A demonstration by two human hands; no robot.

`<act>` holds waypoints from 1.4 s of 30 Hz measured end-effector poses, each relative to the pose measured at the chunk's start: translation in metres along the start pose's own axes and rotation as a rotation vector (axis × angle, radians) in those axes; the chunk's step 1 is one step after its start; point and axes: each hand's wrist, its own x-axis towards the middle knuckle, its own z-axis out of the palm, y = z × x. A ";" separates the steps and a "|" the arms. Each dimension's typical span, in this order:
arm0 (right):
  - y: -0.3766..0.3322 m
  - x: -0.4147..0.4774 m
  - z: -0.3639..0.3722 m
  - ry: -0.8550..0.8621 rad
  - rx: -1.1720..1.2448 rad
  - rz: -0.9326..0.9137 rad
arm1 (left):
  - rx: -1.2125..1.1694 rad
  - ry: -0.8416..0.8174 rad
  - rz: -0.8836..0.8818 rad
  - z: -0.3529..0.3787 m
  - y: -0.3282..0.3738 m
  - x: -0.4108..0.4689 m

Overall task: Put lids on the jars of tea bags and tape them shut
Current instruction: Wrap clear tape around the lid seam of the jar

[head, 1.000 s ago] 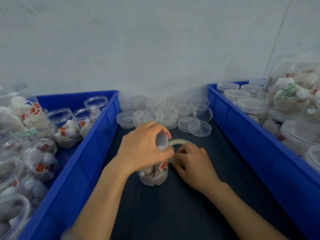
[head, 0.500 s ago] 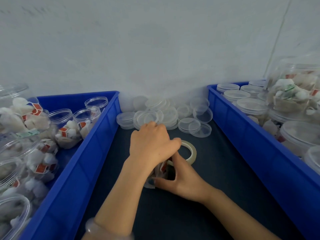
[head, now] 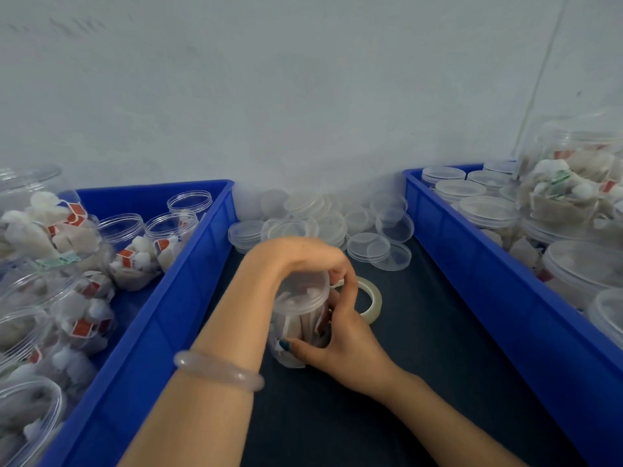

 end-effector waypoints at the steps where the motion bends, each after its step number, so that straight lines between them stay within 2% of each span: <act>1: 0.000 0.000 0.000 0.002 -0.018 -0.008 | -0.005 -0.092 0.023 -0.006 0.000 0.000; 7: 0.003 0.002 -0.003 -0.001 -0.098 -0.051 | -0.190 -0.484 0.021 -0.030 -0.009 0.015; 11: 0.006 0.004 -0.006 -0.006 -0.039 -0.041 | -0.357 -0.511 -0.014 -0.031 -0.010 0.026; 15: 0.009 0.005 -0.007 -0.016 0.002 -0.025 | -0.510 -0.411 0.030 -0.026 -0.016 0.026; 17: 0.010 0.004 -0.007 -0.028 -0.015 -0.024 | -0.712 -0.272 0.023 -0.026 -0.020 0.027; 19: 0.011 0.003 -0.006 -0.049 -0.025 -0.034 | -0.950 -0.050 0.026 -0.031 -0.027 0.032; 21: 0.011 0.003 -0.006 -0.058 -0.028 -0.044 | -1.024 0.059 0.051 -0.033 -0.031 0.034; 25: 0.009 0.005 -0.007 -0.037 -0.030 -0.087 | -1.083 0.070 0.081 -0.014 -0.027 0.030; 29: 0.006 0.006 -0.007 -0.021 0.076 -0.086 | -1.198 0.188 0.174 -0.006 -0.026 0.032; 33: -0.001 0.008 -0.004 0.104 0.227 -0.021 | -1.307 0.202 0.242 0.000 -0.030 0.029; 37: -0.003 0.008 -0.003 0.177 0.238 -0.010 | -1.515 0.303 0.470 0.014 -0.042 0.018; 39: -0.003 0.007 -0.003 0.172 0.253 -0.008 | -1.451 0.370 0.568 0.032 -0.052 0.010; 42: -0.003 0.007 -0.003 0.159 0.297 0.000 | -1.266 0.471 0.612 0.064 -0.066 0.003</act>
